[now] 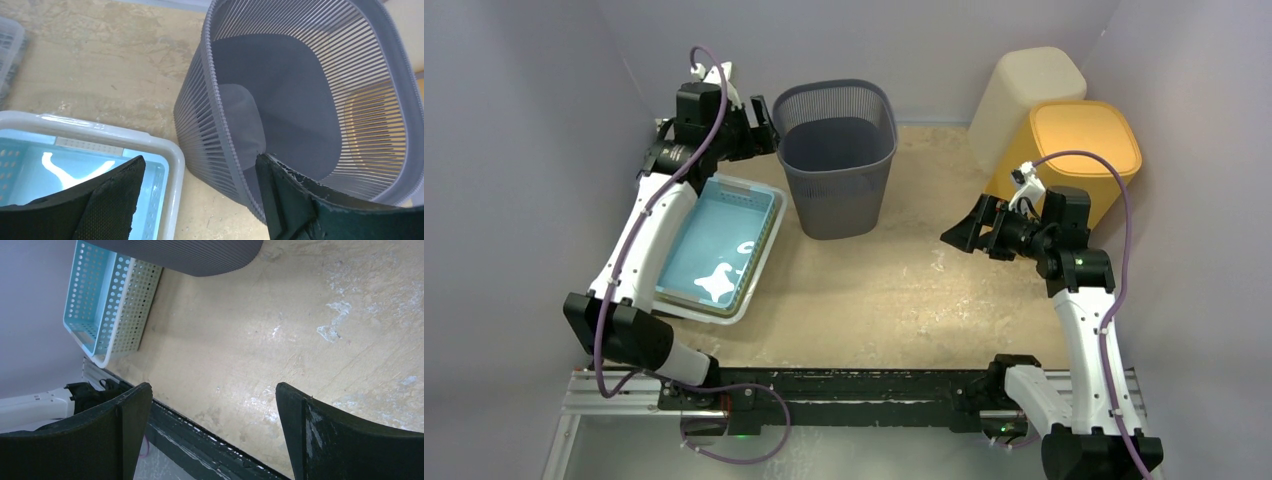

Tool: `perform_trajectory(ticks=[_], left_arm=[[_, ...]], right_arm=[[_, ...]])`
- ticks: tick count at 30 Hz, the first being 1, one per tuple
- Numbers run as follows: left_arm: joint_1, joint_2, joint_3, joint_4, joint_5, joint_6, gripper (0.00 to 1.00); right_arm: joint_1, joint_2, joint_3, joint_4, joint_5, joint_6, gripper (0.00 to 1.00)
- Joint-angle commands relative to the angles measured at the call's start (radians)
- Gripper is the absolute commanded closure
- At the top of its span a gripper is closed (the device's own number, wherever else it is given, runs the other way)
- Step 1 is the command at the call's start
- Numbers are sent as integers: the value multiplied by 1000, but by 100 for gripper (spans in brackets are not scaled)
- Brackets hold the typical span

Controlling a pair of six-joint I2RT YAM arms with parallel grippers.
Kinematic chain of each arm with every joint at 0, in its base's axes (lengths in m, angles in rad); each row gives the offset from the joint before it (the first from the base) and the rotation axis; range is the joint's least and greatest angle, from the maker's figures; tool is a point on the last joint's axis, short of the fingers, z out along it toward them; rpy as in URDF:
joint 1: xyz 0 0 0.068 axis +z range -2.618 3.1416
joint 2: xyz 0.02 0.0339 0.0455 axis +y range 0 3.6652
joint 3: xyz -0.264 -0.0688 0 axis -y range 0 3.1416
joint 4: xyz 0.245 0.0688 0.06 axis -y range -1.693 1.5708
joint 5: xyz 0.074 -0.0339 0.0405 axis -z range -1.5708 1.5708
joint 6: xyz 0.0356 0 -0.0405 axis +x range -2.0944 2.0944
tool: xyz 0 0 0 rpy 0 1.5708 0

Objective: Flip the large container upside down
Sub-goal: Turn the container upside down at the center of the board.

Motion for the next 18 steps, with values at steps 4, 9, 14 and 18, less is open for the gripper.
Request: perform_trajectory(ticks=[4, 9, 14, 18], left_arm=[[-1, 89, -8, 14, 89, 0, 36], [-1, 72, -73, 19, 125, 3, 55], [-1, 33, -139, 26, 149, 9, 71], [-2, -1, -190, 39, 185, -3, 82]], right_arm=[[3, -9, 2, 20, -17, -19, 4], [3, -5, 0, 29, -23, -14, 4], [2, -6, 6, 45, -35, 2, 4], [3, -4, 11, 63, -51, 16, 4]])
